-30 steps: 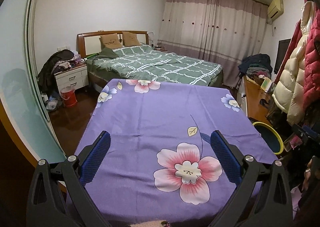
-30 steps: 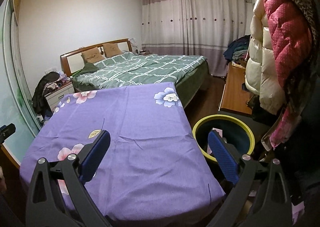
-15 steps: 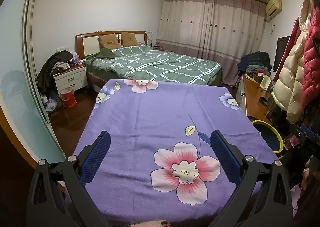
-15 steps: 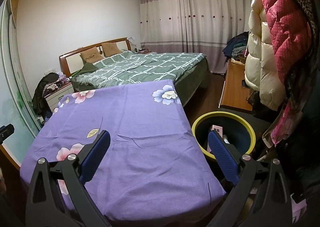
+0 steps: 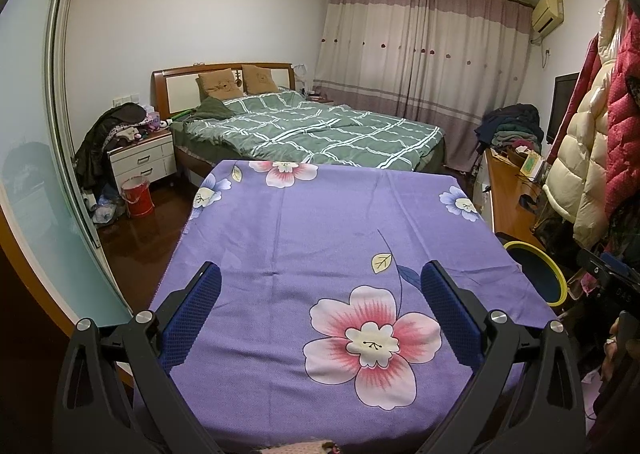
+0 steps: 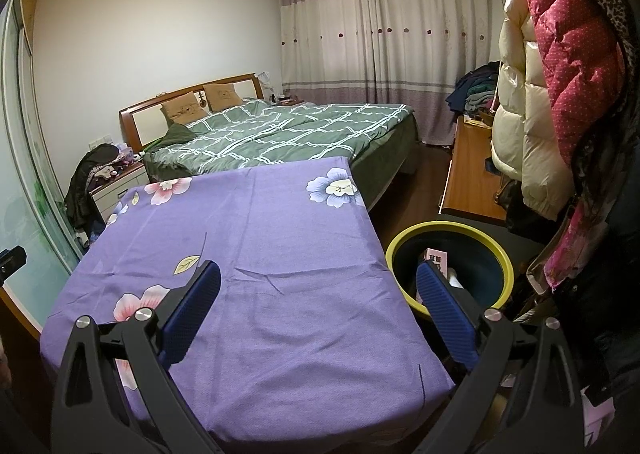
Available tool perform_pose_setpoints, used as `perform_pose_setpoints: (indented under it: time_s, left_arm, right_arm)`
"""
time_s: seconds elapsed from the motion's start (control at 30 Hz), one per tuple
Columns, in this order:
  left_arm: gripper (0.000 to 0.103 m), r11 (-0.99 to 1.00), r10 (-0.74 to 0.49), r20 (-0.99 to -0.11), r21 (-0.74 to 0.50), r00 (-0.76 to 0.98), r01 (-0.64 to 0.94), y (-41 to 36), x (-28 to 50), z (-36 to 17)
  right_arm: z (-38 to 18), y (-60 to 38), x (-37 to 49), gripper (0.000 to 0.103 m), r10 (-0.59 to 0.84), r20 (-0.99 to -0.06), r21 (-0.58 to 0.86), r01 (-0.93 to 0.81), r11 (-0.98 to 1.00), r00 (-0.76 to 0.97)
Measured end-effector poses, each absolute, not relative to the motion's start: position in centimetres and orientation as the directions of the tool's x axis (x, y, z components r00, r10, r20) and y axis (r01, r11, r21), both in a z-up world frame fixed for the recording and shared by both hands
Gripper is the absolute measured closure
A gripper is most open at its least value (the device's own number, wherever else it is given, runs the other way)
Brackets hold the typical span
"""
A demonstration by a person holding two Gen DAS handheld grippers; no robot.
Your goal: Collect trash
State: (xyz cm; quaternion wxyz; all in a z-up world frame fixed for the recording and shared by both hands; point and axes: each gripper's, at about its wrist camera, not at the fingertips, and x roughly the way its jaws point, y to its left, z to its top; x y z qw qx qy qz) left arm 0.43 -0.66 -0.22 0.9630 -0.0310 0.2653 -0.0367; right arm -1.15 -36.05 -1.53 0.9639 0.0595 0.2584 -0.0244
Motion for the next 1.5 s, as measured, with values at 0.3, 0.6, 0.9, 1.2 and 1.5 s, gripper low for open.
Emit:
perform_pose_setpoints:
  time_s: [0.3, 0.6, 0.9, 1.2, 1.5]
  left_arm:
    - [0.005, 0.995, -0.088, -0.51, -0.079, 0.856, 0.056, -0.69, 0.38, -0.22]
    - [0.005, 0.995, -0.09, -0.512, -0.076, 0.854, 0.06, -0.7, 0.38, -0.06]
    - [0.005, 0.995, -0.089, -0.512, -0.074, 0.854, 0.06, -0.71, 0.37, -0.04]
    - [0.005, 0.995, -0.09, -0.513, -0.074, 0.854, 0.06, -0.71, 0.37, -0.01]
    - [0.005, 0.995, -0.09, -0.515, -0.076, 0.853, 0.058, -0.65, 0.4, -0.06]
  right_arm:
    - [-1.79, -35.77, -0.99, 0.009, -0.01, -0.506, 0.106, 0.073, 0.992, 0.863]
    - [-1.83, -35.79, -0.99, 0.009, -0.009, -0.506, 0.109, 0.074, 0.991, 0.862]
    - [-1.81, -35.84, -0.96, 0.009, -0.009, -0.507, 0.109, 0.074, 0.991, 0.862]
    - [-1.84, -35.81, -0.89, 0.009, -0.008, -0.508, 0.109, 0.073, 0.991, 0.861]
    - [-1.94, -35.79, -0.81, 0.009, -0.007, -0.51, 0.111, 0.074, 0.991, 0.86]
